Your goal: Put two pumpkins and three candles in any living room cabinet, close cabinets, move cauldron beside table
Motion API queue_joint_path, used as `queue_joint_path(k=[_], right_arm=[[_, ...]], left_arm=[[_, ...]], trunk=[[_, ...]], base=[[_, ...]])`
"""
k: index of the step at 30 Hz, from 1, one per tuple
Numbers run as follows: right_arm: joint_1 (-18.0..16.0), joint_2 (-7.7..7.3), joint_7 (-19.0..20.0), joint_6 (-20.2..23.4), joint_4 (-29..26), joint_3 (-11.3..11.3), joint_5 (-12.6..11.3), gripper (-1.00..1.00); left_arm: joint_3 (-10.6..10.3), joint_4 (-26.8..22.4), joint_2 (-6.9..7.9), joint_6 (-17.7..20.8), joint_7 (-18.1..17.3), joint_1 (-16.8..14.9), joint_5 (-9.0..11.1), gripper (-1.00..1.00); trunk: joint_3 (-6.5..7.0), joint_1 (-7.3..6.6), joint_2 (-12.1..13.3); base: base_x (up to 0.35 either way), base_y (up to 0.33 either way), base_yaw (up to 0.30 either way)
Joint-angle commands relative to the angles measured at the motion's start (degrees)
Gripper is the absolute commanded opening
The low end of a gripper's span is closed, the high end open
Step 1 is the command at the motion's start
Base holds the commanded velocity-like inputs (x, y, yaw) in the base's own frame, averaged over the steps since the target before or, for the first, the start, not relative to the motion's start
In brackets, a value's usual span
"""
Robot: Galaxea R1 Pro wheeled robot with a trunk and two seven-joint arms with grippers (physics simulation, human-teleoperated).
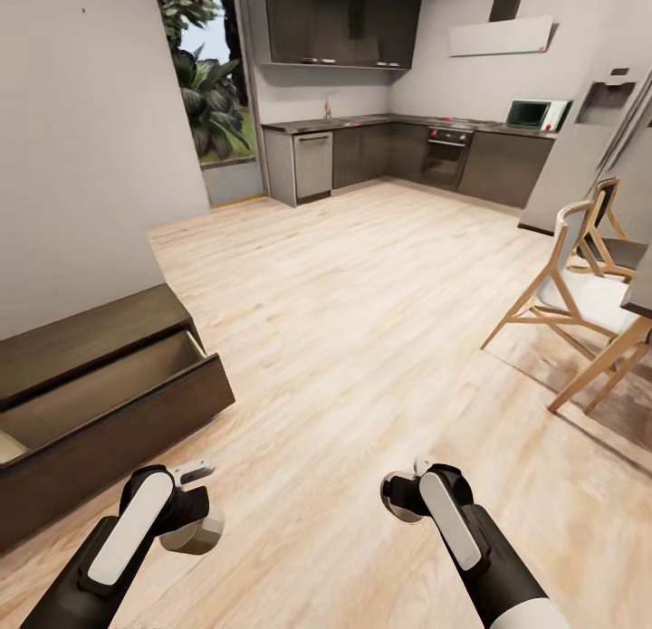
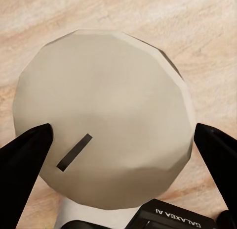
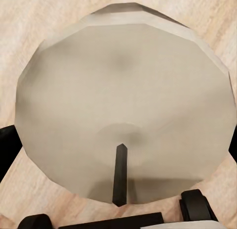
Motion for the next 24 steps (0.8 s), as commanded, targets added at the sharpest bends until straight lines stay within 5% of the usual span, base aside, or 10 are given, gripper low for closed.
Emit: queue_joint_path(k=[1, 24], right_arm=[[0.0, -0.02, -0.6, 0.0, -0.1, 0.1, -0.6, -1.00], [0.0, 0.04, -0.6, 0.0, 0.1, 2.5, -0.5, -1.00]], left_arm=[[-0.1, 0.0, 0.04, 0.1, 0.6, -0.1, 0.5, -1.00], [-0.1, 0.1, 0.06, 0.1, 0.6, -0.1, 0.5, -1.00]], trunk=[[-0.05, 0.01, 0.0], [-0.05, 0.01, 0.0]], base=[[0.145, -0.135, 0.291], [0.121, -0.134, 0.291]])
